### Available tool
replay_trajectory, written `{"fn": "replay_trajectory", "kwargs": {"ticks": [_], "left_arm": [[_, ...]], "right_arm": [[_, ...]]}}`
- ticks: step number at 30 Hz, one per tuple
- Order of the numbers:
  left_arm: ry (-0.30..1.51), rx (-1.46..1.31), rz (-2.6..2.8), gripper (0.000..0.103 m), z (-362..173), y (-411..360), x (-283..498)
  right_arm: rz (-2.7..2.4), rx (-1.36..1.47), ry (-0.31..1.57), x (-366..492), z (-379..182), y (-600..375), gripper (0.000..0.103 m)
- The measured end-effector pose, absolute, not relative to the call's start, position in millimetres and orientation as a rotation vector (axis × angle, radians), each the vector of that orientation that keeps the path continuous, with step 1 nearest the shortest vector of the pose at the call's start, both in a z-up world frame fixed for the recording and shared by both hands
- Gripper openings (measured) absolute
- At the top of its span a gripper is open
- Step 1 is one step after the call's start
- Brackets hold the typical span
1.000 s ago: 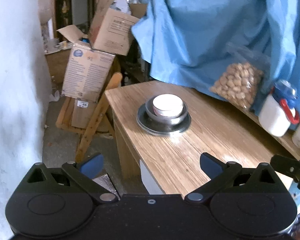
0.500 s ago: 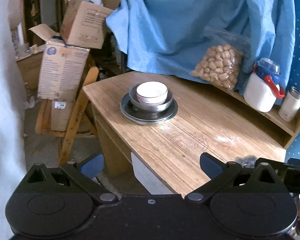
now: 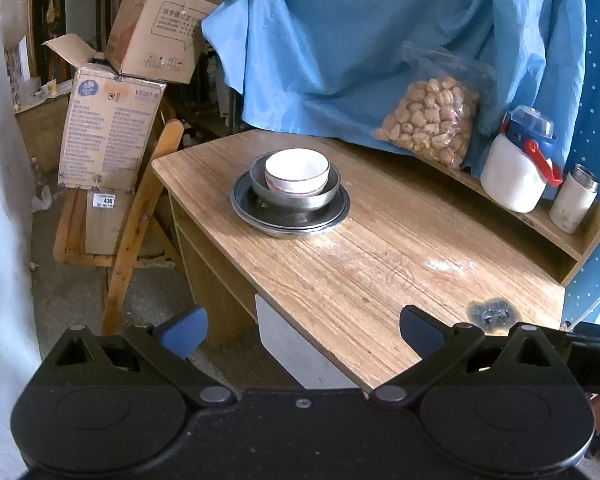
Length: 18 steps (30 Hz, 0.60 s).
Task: Organize plates and bowls
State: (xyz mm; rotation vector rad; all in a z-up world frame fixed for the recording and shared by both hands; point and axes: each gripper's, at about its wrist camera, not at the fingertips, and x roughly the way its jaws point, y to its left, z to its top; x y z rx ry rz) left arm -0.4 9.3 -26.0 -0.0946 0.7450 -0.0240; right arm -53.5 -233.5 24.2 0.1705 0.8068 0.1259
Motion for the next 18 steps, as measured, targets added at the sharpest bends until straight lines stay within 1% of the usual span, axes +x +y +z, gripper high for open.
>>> {"fn": "replay_trajectory", "kwargs": {"ticks": [18], "left_arm": [[0.744, -0.102, -0.012, 0.102, -27.0, 11.1, -0.5]], "right_arm": [[0.119, 0.173, 0.812, -48.7, 22.8, -231.7, 0.103]]}}
